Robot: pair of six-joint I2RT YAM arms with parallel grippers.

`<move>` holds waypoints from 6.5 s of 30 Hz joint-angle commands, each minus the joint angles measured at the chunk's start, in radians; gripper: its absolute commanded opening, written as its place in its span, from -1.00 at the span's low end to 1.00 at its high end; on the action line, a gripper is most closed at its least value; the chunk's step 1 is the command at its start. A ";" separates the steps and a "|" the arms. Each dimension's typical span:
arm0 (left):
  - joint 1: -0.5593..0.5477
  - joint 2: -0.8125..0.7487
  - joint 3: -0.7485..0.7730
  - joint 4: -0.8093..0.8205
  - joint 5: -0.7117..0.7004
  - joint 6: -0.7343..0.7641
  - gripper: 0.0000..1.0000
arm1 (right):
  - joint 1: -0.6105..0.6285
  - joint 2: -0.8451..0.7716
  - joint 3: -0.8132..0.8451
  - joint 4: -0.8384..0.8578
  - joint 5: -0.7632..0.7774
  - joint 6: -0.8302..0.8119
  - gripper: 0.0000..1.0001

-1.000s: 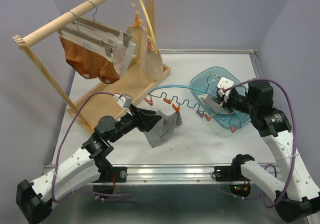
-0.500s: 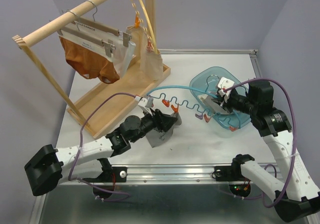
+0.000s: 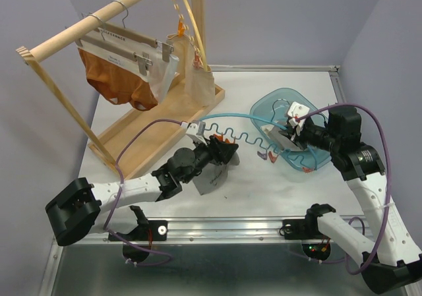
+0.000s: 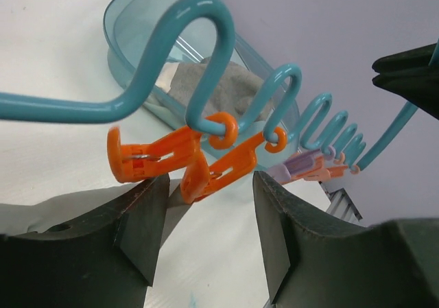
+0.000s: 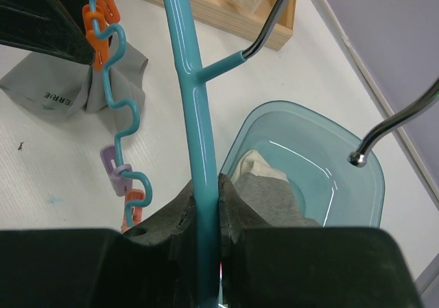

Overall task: Remove the underwear clipped to the hanger
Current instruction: Remove the underwear from the hanger, then place the hanger at the clothesline.

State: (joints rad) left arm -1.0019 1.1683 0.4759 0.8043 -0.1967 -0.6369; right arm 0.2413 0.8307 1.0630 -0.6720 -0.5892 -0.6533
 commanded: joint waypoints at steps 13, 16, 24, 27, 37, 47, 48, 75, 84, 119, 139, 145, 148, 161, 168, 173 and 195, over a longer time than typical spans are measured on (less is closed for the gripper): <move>-0.020 0.030 0.073 0.121 -0.076 0.023 -0.15 | -0.014 -0.038 -0.014 0.080 -0.044 0.024 -0.99; -0.020 0.022 0.069 0.121 -0.073 0.025 -0.51 | -0.014 -0.039 -0.017 0.081 -0.044 0.024 -0.99; -0.021 -0.019 0.063 0.105 -0.004 0.063 -0.20 | -0.016 -0.039 -0.014 0.081 -0.041 0.023 -0.99; -0.023 -0.051 0.070 0.050 0.063 0.088 0.12 | -0.016 -0.038 -0.009 0.081 -0.028 0.021 -0.99; -0.026 -0.239 0.050 -0.230 0.247 0.184 0.53 | -0.017 -0.033 0.002 0.080 -0.015 0.020 -0.99; -0.027 -0.519 0.171 -0.588 0.292 0.468 0.59 | -0.019 -0.051 -0.029 0.077 -0.052 -0.025 -0.99; -0.027 -0.535 0.190 -0.618 0.289 0.491 0.61 | -0.017 -0.054 -0.034 0.075 -0.067 -0.041 -0.99; 0.273 -0.318 0.417 -0.847 0.924 0.528 0.76 | -0.019 -0.084 -0.126 -0.100 -0.388 -0.304 -0.99; 0.273 -0.318 0.400 -0.898 0.971 0.525 0.68 | -0.019 -0.085 -0.118 -0.100 -0.377 -0.302 -0.99; 0.267 -0.314 0.339 -0.892 0.990 0.493 -1.00 | -0.017 -0.071 -0.132 -0.097 -0.393 -0.304 -0.99; 0.267 -0.505 0.446 -1.102 0.681 0.442 -1.00 | -0.019 -0.064 0.213 -0.080 0.029 0.047 1.00; 0.267 -0.561 0.546 -1.166 0.609 0.437 -1.00 | -0.019 -0.093 0.147 0.052 0.224 0.171 1.00; 0.267 -0.575 0.599 -1.206 0.577 0.436 -1.00 | -0.019 -0.099 0.105 0.113 0.300 0.213 1.00; 0.267 -0.622 0.707 -1.281 0.491 0.399 -1.00 | -0.022 -0.119 -0.017 0.209 0.341 0.267 1.00; 0.267 -0.711 0.794 -1.419 0.450 0.329 -1.00 | -0.025 -0.122 -0.080 0.288 0.443 0.307 1.00; 0.267 -0.748 0.901 -1.544 0.398 0.298 -1.00 | -0.030 -0.119 -0.129 0.345 0.476 0.342 1.00; 0.221 -0.656 1.328 -1.924 0.169 0.195 -1.00 | -0.043 -0.081 -0.238 0.445 0.453 0.366 1.00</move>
State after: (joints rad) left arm -0.7624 0.4839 1.7706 -1.1519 0.0410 -0.3779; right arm 0.2100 0.7525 0.8463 -0.3099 -0.1383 -0.3061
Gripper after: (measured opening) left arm 0.234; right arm 0.999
